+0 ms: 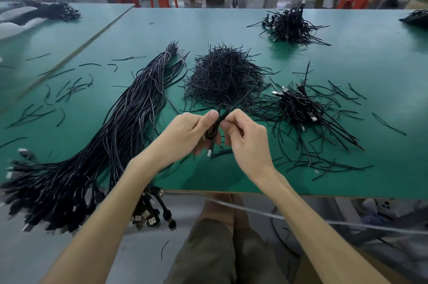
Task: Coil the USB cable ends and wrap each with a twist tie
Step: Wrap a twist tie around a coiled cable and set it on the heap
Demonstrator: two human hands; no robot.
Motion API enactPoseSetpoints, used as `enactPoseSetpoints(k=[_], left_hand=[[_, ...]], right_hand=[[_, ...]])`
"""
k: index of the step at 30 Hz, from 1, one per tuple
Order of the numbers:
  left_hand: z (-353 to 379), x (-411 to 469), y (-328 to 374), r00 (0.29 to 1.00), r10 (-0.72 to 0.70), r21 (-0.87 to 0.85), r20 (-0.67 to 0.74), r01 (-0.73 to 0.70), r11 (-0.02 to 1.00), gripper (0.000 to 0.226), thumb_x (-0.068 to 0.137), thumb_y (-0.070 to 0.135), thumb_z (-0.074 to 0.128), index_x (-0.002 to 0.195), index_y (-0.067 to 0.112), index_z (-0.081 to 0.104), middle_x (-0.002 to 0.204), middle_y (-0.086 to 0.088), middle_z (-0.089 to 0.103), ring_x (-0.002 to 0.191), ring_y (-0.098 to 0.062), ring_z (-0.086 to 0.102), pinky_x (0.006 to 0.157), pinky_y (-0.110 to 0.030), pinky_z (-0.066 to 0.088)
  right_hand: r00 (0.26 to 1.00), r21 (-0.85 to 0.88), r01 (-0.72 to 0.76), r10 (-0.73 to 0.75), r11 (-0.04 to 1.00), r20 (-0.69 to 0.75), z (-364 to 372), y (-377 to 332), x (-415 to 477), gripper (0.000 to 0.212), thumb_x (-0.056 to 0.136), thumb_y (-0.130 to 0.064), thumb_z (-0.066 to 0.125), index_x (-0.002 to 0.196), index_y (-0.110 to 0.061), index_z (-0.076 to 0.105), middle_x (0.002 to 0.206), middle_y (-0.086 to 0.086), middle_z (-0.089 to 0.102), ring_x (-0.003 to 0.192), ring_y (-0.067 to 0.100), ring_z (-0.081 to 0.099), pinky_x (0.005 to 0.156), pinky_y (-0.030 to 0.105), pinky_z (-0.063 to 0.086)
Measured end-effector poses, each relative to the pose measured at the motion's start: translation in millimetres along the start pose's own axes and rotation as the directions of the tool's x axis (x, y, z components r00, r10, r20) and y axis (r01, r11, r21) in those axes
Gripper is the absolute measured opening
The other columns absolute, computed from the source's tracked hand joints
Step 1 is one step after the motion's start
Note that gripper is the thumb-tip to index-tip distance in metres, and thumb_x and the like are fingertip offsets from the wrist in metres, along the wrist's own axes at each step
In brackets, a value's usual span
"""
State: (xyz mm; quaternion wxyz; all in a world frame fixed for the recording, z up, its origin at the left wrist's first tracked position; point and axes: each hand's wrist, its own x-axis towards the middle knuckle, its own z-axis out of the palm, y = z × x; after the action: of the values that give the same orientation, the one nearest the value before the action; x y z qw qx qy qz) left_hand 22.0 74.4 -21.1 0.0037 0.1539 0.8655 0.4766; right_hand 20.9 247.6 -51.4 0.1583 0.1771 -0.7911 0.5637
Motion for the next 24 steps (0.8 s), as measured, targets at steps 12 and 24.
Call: enactPoseSetpoints(k=[12, 24], left_hand=[[-3.4, -2.4, -7.7, 0.996, 0.036, -0.235, -0.077, -0.054, 0.971, 0.031, 0.101, -0.003, 0.056, 0.126, 0.014, 0.062, 0.102, -0.005, 0.065, 0.081, -0.018, 0.062, 0.069, -0.050, 0.056], [-18.0, 0.9, 21.4, 0.917, 0.399, 0.501, 0.022, -0.355, 0.789, 0.051, 0.084, 0.003, 0.077, 0.130, 0.023, 0.068, 0.130, 0.006, 0.067, 0.126, -0.015, 0.058, 0.105, -0.045, 0.048]], right_hand=[[0.993, 0.115, -0.100, 0.091, 0.988, 0.079, -1.8, -1.7, 3.3, 0.023, 0.099, -0.012, 0.060, 0.077, -0.019, 0.056, 0.056, 0.000, 0.057, 0.052, 0.012, 0.047, 0.055, 0.027, 0.040], [0.991, 0.173, -0.064, 0.043, 0.983, 0.124, -7.9, -5.2, 3.0, 0.035, 0.098, 0.001, 0.056, 0.074, -0.024, 0.052, 0.060, -0.009, 0.051, 0.058, 0.007, 0.042, 0.056, 0.023, 0.038]])
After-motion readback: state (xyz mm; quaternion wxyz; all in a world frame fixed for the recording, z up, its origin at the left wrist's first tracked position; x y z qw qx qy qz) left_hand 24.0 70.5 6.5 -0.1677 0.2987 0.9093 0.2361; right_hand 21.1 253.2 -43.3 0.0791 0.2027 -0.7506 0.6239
